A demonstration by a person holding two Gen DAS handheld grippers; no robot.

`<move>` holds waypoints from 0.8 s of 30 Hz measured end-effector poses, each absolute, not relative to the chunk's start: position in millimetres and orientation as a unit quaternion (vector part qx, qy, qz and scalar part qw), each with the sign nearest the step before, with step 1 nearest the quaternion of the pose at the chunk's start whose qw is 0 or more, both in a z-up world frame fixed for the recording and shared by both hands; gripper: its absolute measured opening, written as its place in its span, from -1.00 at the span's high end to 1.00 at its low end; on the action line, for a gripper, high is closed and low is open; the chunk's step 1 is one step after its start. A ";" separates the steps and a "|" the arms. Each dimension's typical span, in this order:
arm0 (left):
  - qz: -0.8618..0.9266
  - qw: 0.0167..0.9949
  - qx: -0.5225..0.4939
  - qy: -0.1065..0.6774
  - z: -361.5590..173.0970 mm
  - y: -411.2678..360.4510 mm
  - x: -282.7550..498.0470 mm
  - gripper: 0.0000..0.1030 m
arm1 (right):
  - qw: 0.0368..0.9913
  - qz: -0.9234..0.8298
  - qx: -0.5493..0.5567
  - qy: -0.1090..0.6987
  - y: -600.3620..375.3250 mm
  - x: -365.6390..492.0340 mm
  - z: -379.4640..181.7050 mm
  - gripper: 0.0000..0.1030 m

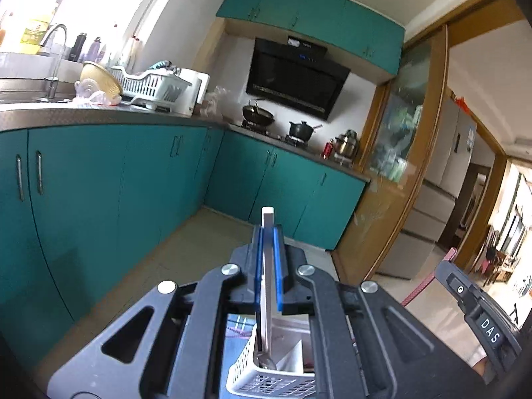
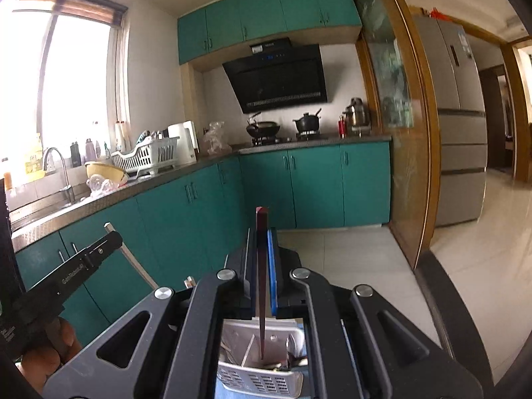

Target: Organize utensils

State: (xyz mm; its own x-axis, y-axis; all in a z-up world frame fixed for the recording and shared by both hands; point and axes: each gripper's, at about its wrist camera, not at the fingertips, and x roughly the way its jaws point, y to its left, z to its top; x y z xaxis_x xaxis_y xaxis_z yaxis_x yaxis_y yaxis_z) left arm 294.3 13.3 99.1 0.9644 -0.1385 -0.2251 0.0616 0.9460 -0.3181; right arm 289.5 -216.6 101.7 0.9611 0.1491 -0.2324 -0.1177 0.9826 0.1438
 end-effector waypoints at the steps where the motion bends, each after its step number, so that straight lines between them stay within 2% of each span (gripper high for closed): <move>1: -0.053 0.978 -0.153 0.130 93.9 11.0 296.6 0.88 | 0.988 0.068 0.066 0.124 -217.5 289.0 97.7 0.87; 3: -0.067 0.976 -0.150 0.142 86.8 8.2 299.2 0.88 | 0.987 0.075 0.058 0.129 -217.7 287.8 89.5 0.87; 4: -0.068 0.976 -0.148 0.144 83.7 7.2 298.0 0.71 | 0.987 0.071 0.051 0.132 -216.9 286.1 86.2 0.86; 5: -0.068 0.976 -0.147 0.146 82.2 6.8 297.9 0.28 | 0.988 0.066 0.042 0.133 -216.0 283.6 83.9 0.83; 6: -0.072 0.976 -0.146 0.145 81.4 7.0 294.1 0.09 | 0.989 0.060 0.031 0.130 -214.8 279.1 82.6 0.60; 7: -0.076 0.976 -0.145 0.142 81.8 7.9 289.8 -0.10 | 0.990 0.056 0.025 0.128 -214.3 275.8 82.1 0.19; 9: -0.080 0.978 -0.136 0.138 83.1 9.6 280.5 -0.17 | 0.993 0.047 0.016 0.106 -216.0 260.3 82.2 -0.04; 11: -0.082 0.979 -0.125 0.140 83.2 11.6 269.8 -0.37 | 0.994 0.045 0.011 0.098 -219.4 245.2 84.6 -0.06; 12: -0.084 0.979 -0.123 0.140 82.5 13.2 264.7 -0.43 | 0.994 0.046 0.015 0.097 -222.2 238.8 84.8 -0.13; 16: -0.088 0.981 -0.095 0.144 72.4 16.2 236.5 -0.71 | 0.993 0.053 0.050 0.093 -239.5 209.7 82.8 -0.63; 20: -0.080 0.983 -0.055 0.153 54.5 14.1 206.7 -0.92 | 0.989 0.057 0.063 0.121 -251.9 186.7 64.7 -0.85; 22: -0.079 0.983 -0.038 0.161 44.5 12.0 190.4 -0.92 | 0.987 0.053 0.061 0.136 -252.8 175.6 53.1 -0.94; 24: -0.079 0.983 -0.029 0.166 34.6 10.1 173.2 -0.92 | 0.986 0.037 0.059 0.150 -251.8 161.5 35.1 -0.94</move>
State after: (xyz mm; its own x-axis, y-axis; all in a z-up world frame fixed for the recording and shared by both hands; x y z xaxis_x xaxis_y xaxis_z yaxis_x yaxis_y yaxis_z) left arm 173.2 10.1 34.6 0.9324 -0.1643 -0.3219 0.1447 0.9859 -0.0839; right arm 161.5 -251.8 35.1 0.9521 0.0901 -0.2921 -0.0544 0.9903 0.1281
